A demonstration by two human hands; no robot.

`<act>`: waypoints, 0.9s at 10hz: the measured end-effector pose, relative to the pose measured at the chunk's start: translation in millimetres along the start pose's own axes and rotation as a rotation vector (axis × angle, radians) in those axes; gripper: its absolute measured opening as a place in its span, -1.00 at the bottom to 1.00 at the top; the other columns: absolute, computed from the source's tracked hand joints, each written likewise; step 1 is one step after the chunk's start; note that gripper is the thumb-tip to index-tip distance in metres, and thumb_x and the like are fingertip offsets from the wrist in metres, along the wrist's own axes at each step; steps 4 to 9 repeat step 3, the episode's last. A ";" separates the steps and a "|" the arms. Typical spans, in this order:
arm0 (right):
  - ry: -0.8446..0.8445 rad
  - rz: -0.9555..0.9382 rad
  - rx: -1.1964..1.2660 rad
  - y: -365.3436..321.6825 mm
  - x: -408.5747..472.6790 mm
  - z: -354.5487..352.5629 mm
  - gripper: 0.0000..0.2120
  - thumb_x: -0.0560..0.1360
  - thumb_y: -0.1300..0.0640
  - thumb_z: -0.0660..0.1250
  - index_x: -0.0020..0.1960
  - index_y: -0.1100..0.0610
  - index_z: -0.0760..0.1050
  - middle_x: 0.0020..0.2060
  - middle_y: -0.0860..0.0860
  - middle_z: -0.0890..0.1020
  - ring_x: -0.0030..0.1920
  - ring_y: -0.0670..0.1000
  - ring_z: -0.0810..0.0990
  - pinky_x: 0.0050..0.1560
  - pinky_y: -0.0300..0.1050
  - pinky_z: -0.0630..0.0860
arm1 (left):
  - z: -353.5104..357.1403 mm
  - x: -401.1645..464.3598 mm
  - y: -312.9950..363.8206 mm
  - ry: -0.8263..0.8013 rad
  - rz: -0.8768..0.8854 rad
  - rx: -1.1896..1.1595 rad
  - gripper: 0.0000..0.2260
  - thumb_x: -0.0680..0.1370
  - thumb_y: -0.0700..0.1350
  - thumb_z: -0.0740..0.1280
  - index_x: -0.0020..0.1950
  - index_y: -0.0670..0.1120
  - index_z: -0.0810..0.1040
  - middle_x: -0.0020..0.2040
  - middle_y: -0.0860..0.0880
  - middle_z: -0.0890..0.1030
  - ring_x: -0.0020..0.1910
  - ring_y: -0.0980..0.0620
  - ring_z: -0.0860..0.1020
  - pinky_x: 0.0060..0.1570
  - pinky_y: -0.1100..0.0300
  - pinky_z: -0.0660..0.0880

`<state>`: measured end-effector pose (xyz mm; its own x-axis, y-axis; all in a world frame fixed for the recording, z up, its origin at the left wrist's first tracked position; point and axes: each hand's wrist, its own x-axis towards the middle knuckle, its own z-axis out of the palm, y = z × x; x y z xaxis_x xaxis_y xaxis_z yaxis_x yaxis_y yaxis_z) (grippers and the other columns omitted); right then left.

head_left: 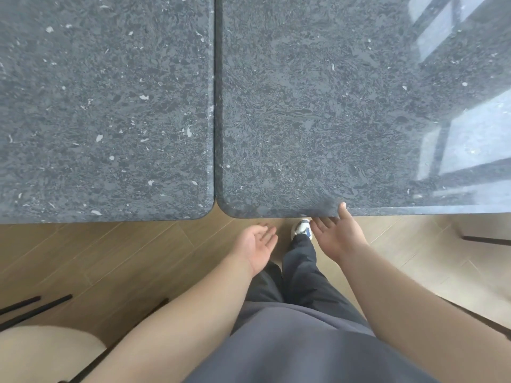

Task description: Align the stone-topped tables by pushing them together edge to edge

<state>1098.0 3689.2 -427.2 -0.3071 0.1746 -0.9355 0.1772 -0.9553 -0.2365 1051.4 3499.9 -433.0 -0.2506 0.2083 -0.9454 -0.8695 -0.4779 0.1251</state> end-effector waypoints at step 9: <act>-0.076 -0.057 -0.067 -26.1 -79.3 -11.3 -0.61 0.70 0.11 0.11 0.48 0.22 0.33 0.37 0.18 0.51 0.33 0.19 0.50 0.34 0.12 0.43 | 24.2 -43.5 19.2 -0.138 -0.021 0.249 -0.84 0.68 -0.22 0.15 0.12 -0.18 0.51 0.14 -0.17 0.65 0.09 -0.17 0.63 0.13 -0.08 0.54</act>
